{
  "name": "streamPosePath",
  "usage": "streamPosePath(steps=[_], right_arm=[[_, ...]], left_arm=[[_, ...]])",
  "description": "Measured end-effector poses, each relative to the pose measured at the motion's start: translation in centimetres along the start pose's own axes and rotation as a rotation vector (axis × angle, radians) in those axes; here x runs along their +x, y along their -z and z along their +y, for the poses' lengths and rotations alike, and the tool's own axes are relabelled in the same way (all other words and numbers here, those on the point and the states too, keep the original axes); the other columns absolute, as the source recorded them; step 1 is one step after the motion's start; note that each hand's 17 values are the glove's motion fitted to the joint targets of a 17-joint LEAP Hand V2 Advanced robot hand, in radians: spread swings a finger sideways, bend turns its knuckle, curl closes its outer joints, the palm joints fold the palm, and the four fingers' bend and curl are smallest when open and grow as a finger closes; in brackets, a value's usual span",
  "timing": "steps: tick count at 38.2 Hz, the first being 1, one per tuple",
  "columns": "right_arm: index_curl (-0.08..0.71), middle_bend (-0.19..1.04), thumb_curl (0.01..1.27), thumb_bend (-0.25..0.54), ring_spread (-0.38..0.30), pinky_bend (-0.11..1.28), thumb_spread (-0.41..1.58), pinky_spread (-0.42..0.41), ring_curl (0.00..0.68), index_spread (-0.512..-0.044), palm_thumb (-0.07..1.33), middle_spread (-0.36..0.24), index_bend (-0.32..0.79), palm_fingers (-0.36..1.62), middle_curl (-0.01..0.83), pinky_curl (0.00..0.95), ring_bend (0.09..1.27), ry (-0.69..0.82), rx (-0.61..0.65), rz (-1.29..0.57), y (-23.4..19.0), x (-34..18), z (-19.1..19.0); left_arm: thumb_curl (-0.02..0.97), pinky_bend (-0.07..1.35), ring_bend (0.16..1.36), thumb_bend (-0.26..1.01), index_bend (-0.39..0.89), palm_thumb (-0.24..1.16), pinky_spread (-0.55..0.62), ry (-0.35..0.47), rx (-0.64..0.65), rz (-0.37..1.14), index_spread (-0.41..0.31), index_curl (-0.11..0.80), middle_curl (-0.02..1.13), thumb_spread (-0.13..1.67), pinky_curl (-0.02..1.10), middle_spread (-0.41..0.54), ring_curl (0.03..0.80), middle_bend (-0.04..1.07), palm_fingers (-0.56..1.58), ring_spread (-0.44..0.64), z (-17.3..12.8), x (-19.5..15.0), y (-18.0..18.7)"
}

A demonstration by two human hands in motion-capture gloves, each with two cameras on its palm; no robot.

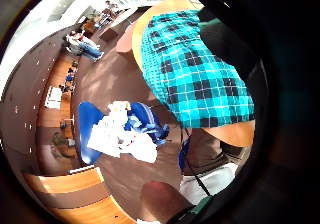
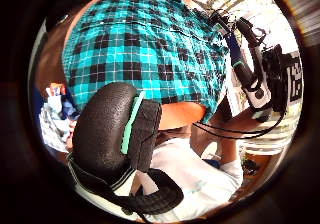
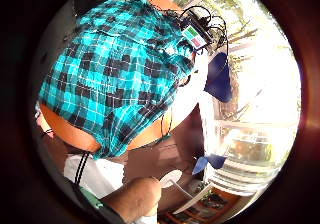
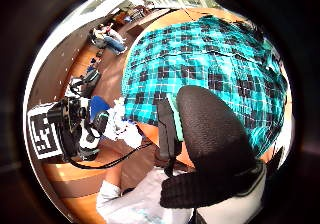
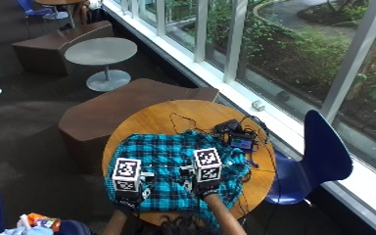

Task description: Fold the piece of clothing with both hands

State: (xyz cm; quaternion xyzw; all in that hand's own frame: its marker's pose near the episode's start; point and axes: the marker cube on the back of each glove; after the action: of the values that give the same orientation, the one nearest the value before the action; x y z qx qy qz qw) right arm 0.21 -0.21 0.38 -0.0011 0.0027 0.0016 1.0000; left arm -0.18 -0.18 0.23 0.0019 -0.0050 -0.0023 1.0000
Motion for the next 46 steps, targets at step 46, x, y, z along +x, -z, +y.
streamPosePath(steps=[46], right_arm=[[0.284, 0.17, 0.35, 0.205, -0.060, 0.52, 1.21, 0.007, 0.255, -0.291, 0.73, -0.073, 0.24, 0.70, 0.283, 0.315, 0.41, -0.023, -0.082, -0.003, -11.9, 5.7, 4.7]], left_arm=[[0.265, 0.50, 0.45, 0.00, 0.21, 0.34, 0.07, -0.130, -0.010, 0.042, -0.159, 0.303, 0.35, 1.14, 0.30, -0.107, 0.279, 0.17, 0.62, -0.02, 3.0, -6.4, -14.5]])
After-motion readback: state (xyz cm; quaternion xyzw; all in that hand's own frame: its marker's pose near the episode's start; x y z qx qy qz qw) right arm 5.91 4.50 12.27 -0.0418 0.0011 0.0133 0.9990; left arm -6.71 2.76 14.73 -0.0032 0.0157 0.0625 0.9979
